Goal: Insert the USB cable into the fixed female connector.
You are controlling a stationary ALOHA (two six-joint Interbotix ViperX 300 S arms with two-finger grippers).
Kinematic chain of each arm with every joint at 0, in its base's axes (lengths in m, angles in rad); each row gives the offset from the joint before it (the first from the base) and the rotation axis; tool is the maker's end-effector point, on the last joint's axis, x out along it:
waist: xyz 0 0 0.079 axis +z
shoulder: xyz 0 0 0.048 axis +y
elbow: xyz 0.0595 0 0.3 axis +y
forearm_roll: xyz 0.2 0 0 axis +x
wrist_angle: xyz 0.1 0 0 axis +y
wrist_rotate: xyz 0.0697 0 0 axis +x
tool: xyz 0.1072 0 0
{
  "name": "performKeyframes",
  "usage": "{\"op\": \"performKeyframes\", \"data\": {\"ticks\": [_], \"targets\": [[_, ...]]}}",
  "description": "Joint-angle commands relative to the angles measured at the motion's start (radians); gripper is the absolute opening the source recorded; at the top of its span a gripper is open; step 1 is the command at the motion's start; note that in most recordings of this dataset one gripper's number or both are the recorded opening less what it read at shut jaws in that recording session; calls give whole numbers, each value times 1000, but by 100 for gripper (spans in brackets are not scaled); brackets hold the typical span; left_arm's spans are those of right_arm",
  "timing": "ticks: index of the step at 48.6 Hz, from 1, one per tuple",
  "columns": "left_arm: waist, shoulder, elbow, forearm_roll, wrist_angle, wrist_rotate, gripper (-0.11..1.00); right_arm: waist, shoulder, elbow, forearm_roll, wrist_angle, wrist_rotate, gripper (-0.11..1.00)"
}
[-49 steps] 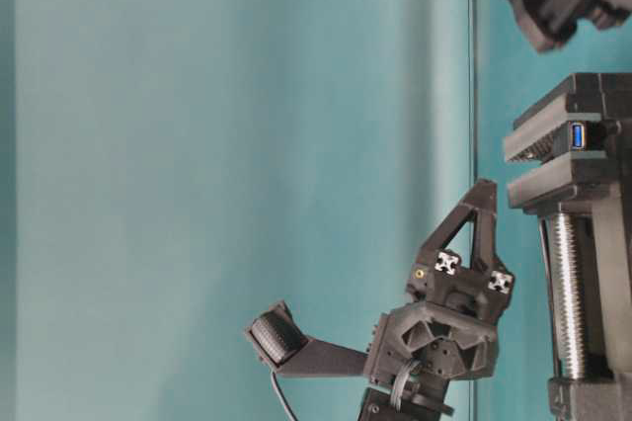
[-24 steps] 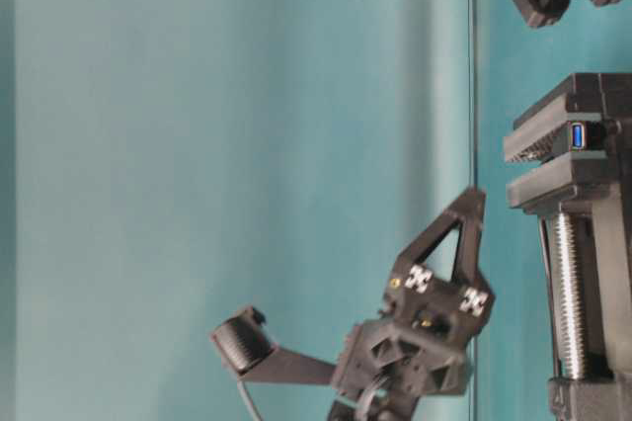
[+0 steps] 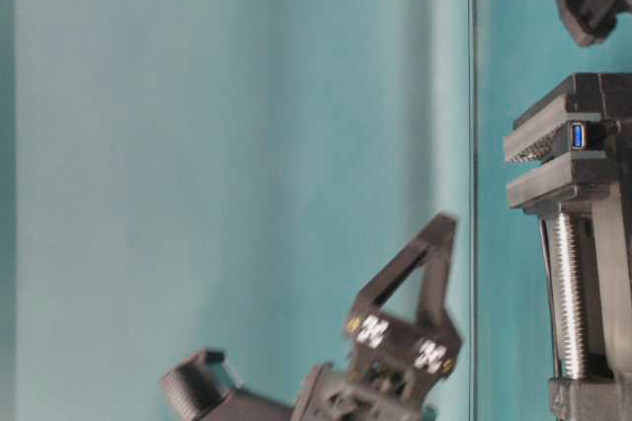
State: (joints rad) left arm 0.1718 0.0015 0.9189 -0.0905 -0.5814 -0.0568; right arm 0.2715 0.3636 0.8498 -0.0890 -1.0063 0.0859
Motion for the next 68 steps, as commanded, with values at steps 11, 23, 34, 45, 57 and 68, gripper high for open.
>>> {"op": "performKeyframes", "data": {"ticks": [11, 23, 34, 45, 57, 68], "targets": [[-23, -112, 43, 20, -66, 31, 84, 0, 58, -60, 5, -67, 57, 54], [-34, -112, 51, 20, -60, 35, 84, 2, 130, -95, 17, -114, 57, 53], [-34, -112, 57, 20, -61, 34, 84, 2, 163, -94, 60, -132, 57, 53], [-34, -112, 55, 20, -64, 35, 84, 3, 166, -98, 61, -101, 54, 53], [-34, -110, 55, 20, -64, 37, 84, 17, 175, -98, 61, -52, 41, 52], [-32, -109, 49, 20, -64, 37, 84, 35, 175, -100, 41, 5, 28, 43]]}}
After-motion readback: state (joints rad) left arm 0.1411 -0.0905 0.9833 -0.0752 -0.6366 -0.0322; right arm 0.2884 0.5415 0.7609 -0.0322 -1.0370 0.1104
